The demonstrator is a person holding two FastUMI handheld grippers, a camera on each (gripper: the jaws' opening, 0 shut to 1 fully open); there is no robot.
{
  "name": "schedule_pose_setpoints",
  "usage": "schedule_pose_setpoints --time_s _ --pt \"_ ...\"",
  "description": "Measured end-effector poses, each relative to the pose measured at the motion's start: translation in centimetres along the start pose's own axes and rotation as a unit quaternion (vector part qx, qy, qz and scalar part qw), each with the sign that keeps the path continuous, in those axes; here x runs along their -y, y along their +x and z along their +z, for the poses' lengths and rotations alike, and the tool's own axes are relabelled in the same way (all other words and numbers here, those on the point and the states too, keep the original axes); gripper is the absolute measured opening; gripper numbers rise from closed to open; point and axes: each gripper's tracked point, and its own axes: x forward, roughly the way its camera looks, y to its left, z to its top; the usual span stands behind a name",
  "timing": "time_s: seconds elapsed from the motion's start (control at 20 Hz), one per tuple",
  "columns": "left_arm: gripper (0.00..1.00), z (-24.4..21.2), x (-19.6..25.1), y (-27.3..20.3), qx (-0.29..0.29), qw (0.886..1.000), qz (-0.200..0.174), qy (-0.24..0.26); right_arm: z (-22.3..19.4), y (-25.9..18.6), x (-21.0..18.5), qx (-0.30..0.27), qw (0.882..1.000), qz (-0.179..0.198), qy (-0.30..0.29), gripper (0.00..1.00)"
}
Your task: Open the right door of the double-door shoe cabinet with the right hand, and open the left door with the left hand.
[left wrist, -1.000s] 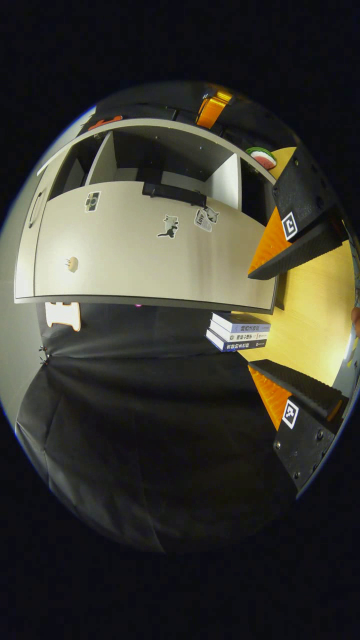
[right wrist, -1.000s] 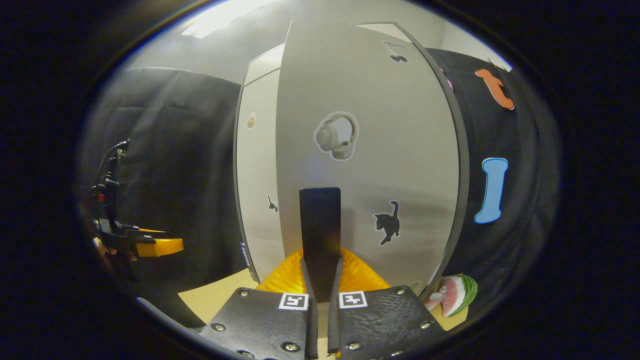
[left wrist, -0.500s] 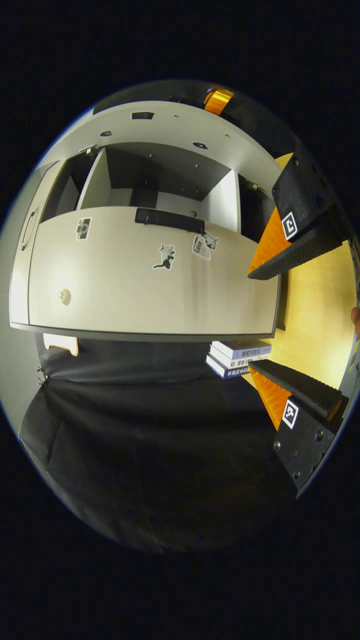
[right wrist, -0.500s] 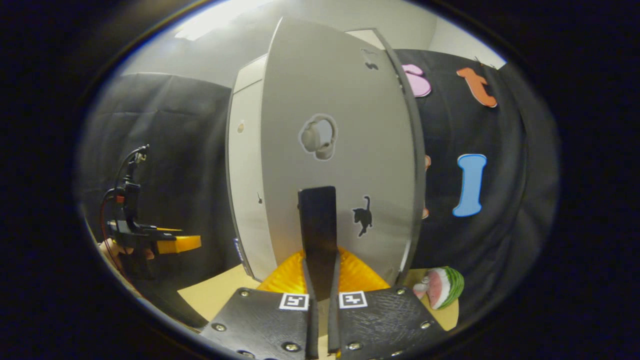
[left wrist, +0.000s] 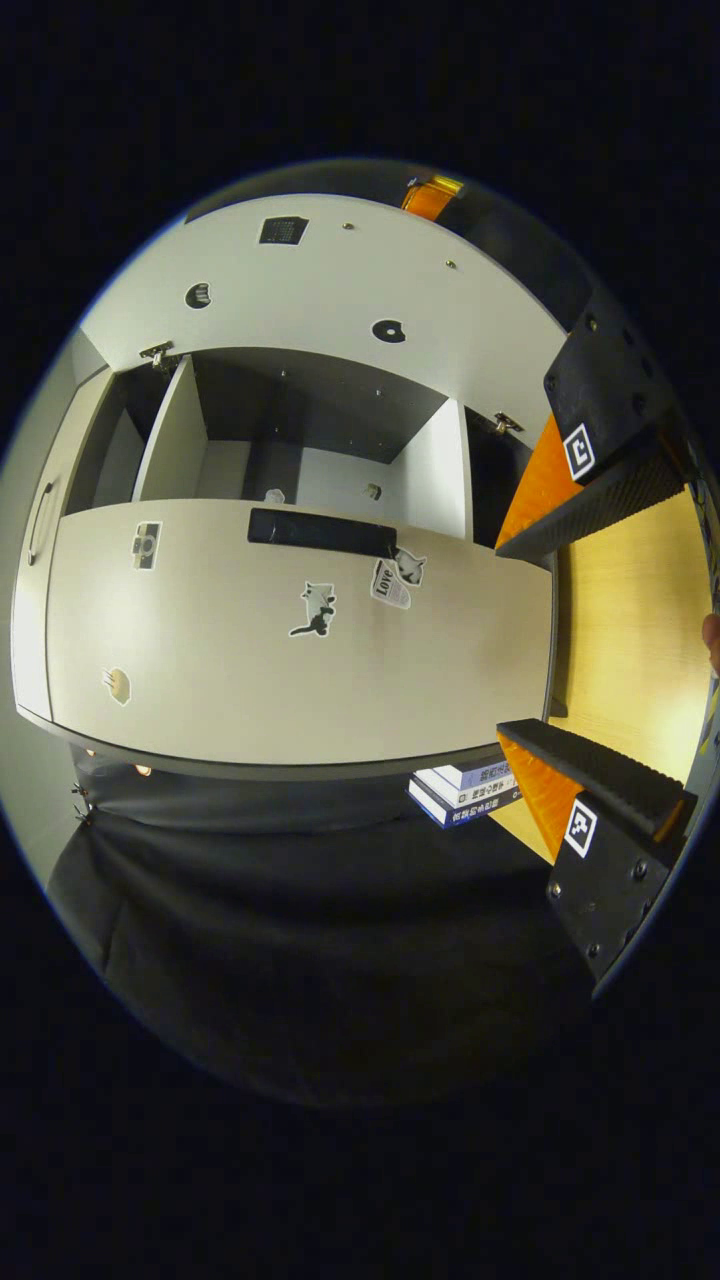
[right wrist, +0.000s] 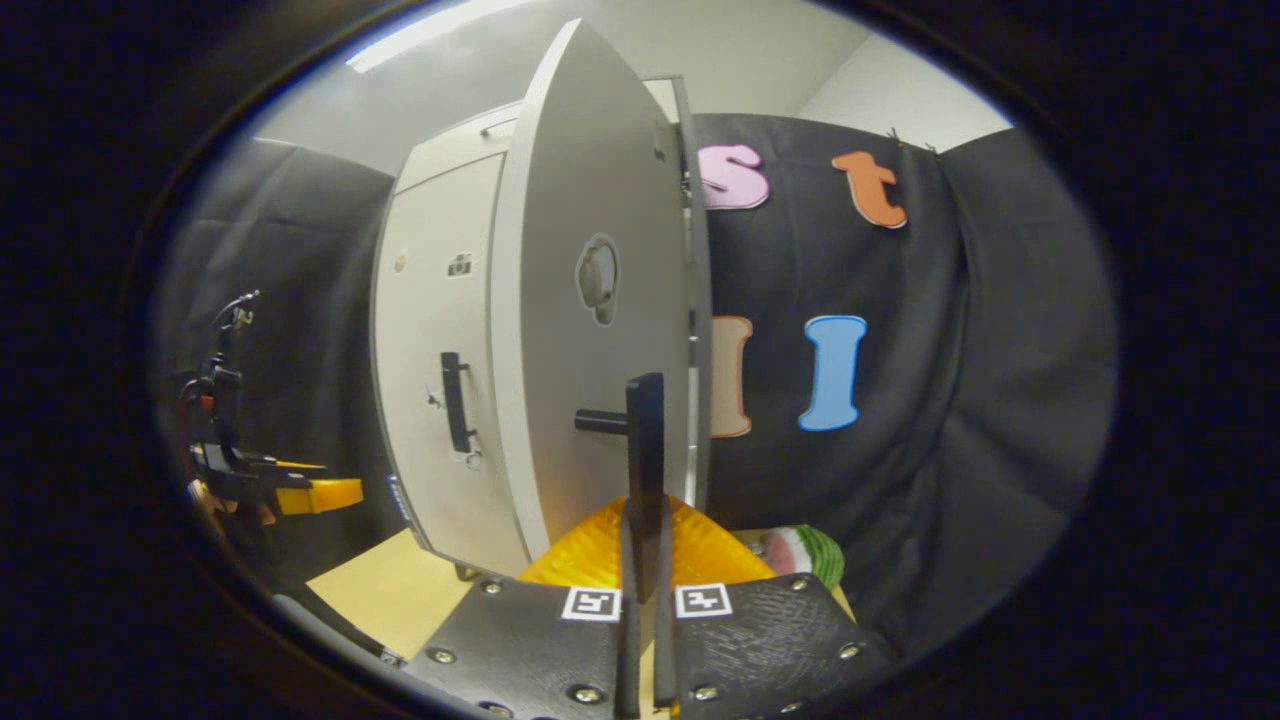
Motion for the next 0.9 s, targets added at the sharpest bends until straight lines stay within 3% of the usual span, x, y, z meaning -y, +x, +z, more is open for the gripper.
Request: schedule_pose_setpoints --time_s 0.2,0.35,0.6,0.9 --pt "1.00 -0.3 1.9 0.6 -0.007 1.000 -0.016 0.002 0.1 -0.2 3.4 0.007 0.999 -0.027 0.020 0.06" --pt "1.00 -0.1 2.5 0.8 -0.005 1.000 -0.019 0.004 0.3 -0.8 3.3 0.011 0.999 -0.014 0.046 0.04" --pt "1.00 1.3 3.1 2.0 0.009 1.000 -0.020 0.007 0.6 -2.2 3.6 0.023 0.999 -0.032 0.025 0.04" --pt "0.99 4.1 3.9 4.5 0.037 0.998 -0.028 0.029 0.5 -4.6 6.8 0.023 0.995 -0.095 0.018 0.04"
